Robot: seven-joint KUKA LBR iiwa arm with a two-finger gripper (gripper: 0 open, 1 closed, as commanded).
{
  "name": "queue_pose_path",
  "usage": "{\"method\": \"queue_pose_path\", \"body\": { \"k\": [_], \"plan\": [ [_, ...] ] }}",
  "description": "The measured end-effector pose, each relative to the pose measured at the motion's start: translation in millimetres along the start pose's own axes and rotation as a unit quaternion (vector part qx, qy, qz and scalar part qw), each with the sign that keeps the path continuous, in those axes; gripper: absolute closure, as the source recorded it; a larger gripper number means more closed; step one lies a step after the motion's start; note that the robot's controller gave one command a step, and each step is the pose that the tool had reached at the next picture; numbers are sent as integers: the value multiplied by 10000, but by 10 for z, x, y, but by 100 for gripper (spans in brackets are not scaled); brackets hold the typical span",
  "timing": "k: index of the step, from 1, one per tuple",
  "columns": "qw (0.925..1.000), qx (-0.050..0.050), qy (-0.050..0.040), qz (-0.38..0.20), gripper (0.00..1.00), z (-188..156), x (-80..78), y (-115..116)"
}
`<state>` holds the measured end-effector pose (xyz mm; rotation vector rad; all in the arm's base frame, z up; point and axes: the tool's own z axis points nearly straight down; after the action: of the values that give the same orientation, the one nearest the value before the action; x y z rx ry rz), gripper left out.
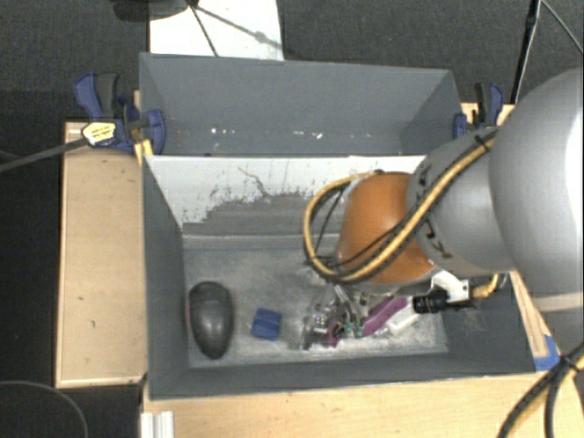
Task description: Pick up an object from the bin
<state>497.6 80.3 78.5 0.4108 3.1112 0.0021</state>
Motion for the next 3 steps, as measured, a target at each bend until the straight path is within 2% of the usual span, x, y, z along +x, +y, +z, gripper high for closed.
{"method": "queue_pose_path", "body": {
  "k": [1, 2, 3],
  "plan": [
    [9940, -18, -33, 1095, 0, 53, -68, -600],
    [9951, -12, -38, 987, 0, 59, -277, -1114],
    [9908, -57, -29, 1352, 0, 53, -270, -1537]
  ]
}}
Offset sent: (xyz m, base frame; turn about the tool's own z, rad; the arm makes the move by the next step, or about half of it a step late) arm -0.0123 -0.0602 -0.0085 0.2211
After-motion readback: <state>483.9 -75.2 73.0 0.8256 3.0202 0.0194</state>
